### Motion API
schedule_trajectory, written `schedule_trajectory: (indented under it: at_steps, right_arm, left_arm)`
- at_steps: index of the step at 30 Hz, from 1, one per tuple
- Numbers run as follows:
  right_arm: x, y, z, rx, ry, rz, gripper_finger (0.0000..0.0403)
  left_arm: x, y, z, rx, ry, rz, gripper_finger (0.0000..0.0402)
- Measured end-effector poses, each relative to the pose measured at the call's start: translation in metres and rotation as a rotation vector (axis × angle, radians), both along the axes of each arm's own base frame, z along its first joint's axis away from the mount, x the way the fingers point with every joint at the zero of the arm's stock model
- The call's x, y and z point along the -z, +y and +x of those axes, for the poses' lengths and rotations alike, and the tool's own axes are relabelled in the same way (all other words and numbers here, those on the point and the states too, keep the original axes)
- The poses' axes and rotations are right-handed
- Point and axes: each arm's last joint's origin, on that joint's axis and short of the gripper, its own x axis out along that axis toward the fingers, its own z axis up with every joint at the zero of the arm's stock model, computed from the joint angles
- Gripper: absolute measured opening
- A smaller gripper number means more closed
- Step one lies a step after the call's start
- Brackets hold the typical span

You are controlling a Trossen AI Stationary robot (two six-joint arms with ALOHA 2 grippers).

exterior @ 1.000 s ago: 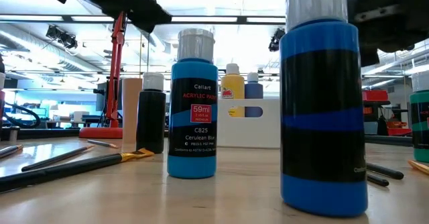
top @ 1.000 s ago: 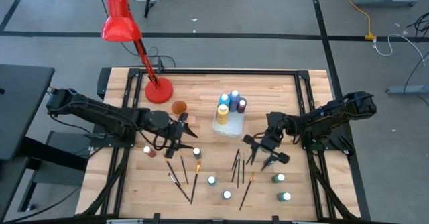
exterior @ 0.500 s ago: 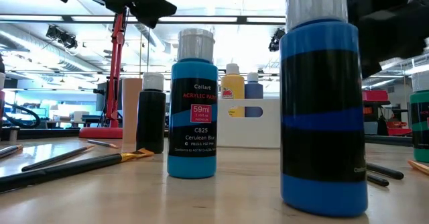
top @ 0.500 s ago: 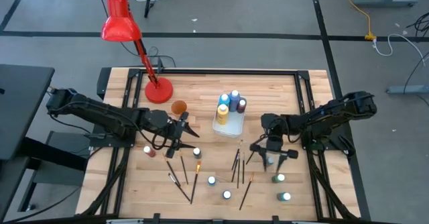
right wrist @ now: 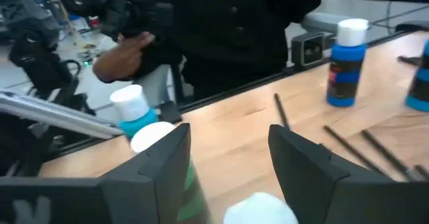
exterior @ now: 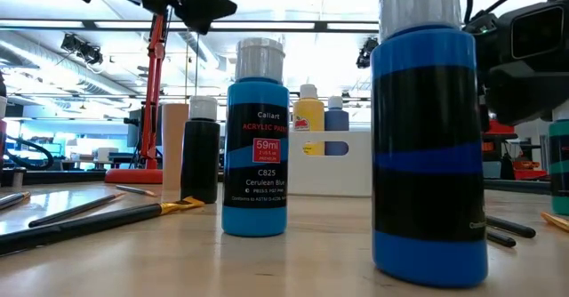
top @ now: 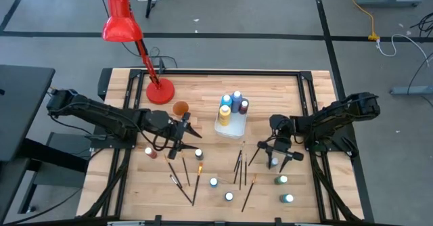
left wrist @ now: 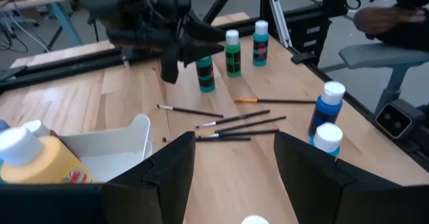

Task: Pick & Place Paint Supplies
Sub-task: Put the small dark green paint bottle into the white bin

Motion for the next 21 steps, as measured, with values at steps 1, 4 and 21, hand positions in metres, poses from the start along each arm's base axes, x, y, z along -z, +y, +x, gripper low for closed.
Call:
schedule_trajectory:
  at_steps: [1,4,21]
  right_arm:
    - [0.0,0.0,0.0,0.001,0.006,0.002,0.0204]
    - [0.002,0.0,-0.001,0.025,0.039,0.0,0.0204]
    - [0.004,-0.002,0.003,0.205,0.098,-0.067,0.0203]
  left_arm:
    - [-0.001,0.0,0.0,0.0,-0.011,-0.002,0.0213]
    - [-0.004,0.0,0.001,0.0,-0.045,-0.008,0.0213]
    - [-0.012,0.0,0.003,-0.003,-0.13,-0.022,0.0213]
